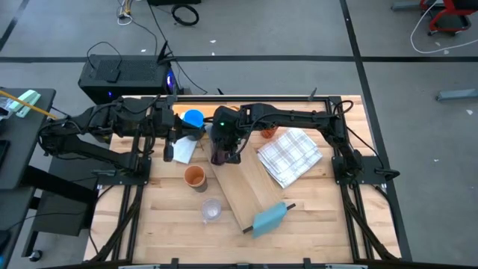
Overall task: Stack small to large cups/mugs on shelf
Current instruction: Put the purple cup on the shelf
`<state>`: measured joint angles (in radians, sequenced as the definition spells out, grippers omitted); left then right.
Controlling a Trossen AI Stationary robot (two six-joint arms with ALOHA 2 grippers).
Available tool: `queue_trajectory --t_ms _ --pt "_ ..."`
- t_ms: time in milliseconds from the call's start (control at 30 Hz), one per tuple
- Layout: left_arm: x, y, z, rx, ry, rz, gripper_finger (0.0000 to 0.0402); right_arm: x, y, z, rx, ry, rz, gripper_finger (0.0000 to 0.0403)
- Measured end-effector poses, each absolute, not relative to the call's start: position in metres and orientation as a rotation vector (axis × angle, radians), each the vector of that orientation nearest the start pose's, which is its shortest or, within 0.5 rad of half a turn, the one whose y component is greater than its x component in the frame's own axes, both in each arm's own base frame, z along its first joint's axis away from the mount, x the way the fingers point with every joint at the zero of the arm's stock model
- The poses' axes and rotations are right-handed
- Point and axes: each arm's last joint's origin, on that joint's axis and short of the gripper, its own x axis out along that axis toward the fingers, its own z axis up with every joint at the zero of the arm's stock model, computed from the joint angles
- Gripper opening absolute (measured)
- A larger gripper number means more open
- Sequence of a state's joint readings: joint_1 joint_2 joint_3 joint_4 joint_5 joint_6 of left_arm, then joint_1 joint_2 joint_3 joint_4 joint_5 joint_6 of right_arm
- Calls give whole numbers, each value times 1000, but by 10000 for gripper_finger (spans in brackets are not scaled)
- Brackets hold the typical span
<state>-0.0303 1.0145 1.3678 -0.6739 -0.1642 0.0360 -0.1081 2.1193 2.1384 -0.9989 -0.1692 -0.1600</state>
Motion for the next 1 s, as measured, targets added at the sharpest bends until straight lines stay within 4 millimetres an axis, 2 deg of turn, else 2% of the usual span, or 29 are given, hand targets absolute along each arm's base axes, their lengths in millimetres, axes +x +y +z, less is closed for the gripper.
queue_trajectory --t_ms 200,600,1000 --pt "181 -1 438 67 323 127 22 454 -44 314 -27 945 135 95" --pt "181 -1 438 67 327 127 34 457 -33 316 -60 921 155 94" --pt "181 -1 438 67 326 127 24 458 -30 316 -80 917 165 94"
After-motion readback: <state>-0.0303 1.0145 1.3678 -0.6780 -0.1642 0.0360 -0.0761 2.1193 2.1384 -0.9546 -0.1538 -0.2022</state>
